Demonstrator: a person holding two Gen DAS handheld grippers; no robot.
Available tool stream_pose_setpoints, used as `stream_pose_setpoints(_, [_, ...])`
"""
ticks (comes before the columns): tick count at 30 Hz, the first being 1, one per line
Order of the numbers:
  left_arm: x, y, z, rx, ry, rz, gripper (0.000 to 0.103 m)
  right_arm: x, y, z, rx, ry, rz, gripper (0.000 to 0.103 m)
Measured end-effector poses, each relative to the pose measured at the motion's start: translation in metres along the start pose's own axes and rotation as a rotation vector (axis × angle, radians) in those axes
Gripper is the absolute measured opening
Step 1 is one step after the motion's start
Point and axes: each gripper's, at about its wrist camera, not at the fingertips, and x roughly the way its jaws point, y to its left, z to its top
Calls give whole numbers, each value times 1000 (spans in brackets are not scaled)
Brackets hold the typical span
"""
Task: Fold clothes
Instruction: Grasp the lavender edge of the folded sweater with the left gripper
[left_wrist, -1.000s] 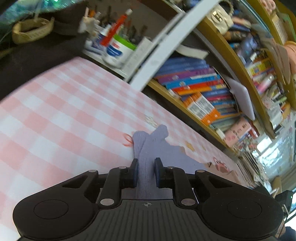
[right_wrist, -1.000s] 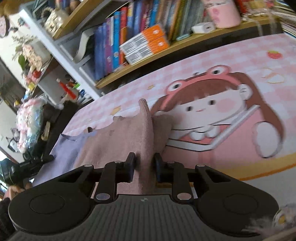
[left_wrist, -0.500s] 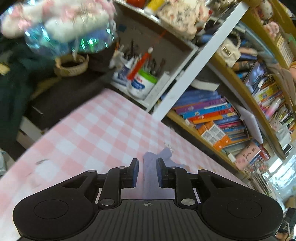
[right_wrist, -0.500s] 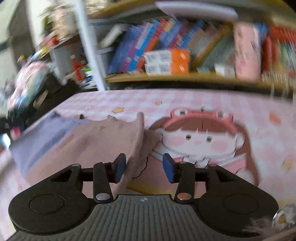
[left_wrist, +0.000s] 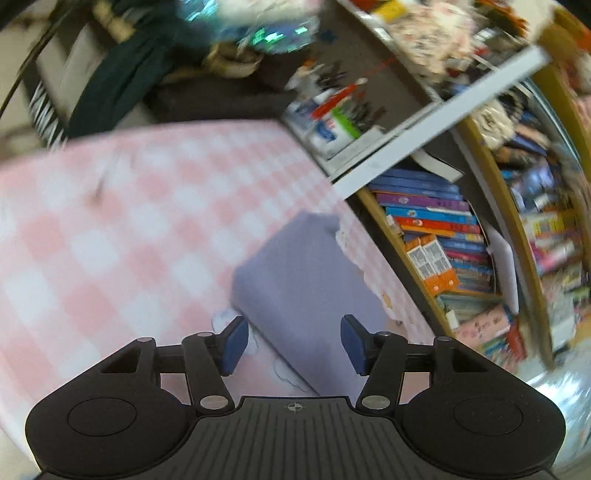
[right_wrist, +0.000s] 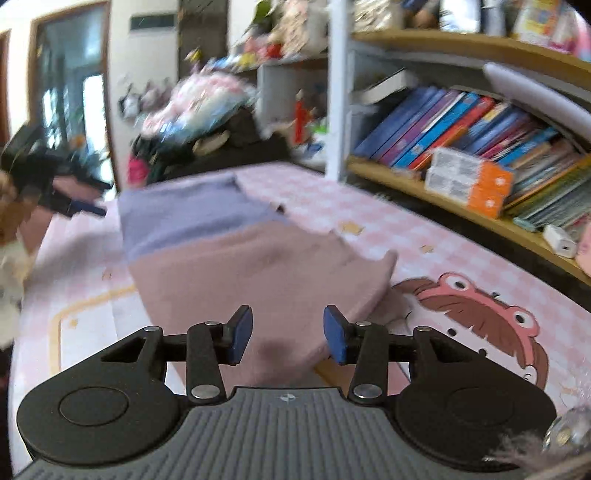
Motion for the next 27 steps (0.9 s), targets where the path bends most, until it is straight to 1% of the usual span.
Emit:
stream_pose_setpoints(2, [7, 3, -3, -70, -4, 13, 54, 5, -1, -3, -33, 28, 21, 37])
stream_pose_setpoints(4, [13, 6, -5, -133, -14, 30, 54, 6, -1, -7, -49, 32, 43, 36])
stream_pose_setpoints(7, [20, 7, -6, -183, -44, 57, 52, 3, -2, -12, -62, 23, 59, 36])
stream_pose_setpoints(10, [29, 8, -6, -224, -73, 67, 52, 4, -3, -16, -67, 13, 64, 36])
stream_pose_setpoints(13, [34, 8, -8, -248, -100, 73, 51, 4, -4, -21, -71, 4, 69, 36])
stream_pose_setpoints(21, [40, -1, -11, -249, -139, 113, 51, 5, -5, -27, -60, -10, 76, 36])
stream_pose_setpoints(22, [41, -1, -11, -248, -142, 118, 47, 5, -4, -27, -64, -10, 73, 36])
stream_pose_setpoints(23, [42, -1, -12, -247, -144, 123, 39, 4, -3, -28, -69, -10, 70, 36])
stream_pose_setpoints(25, [44, 0, -13, -247, -140, 132, 30, 3, -1, -28, -73, -10, 67, 37])
stream_pose_setpoints(26, [45, -1, -13, -242, -140, 132, 23, 3, -1, -28, -72, -9, 67, 37])
stream_pose_setpoints(27, [45, -5, -14, -222, -146, 134, 19, 3, -1, -28, -71, -9, 68, 37])
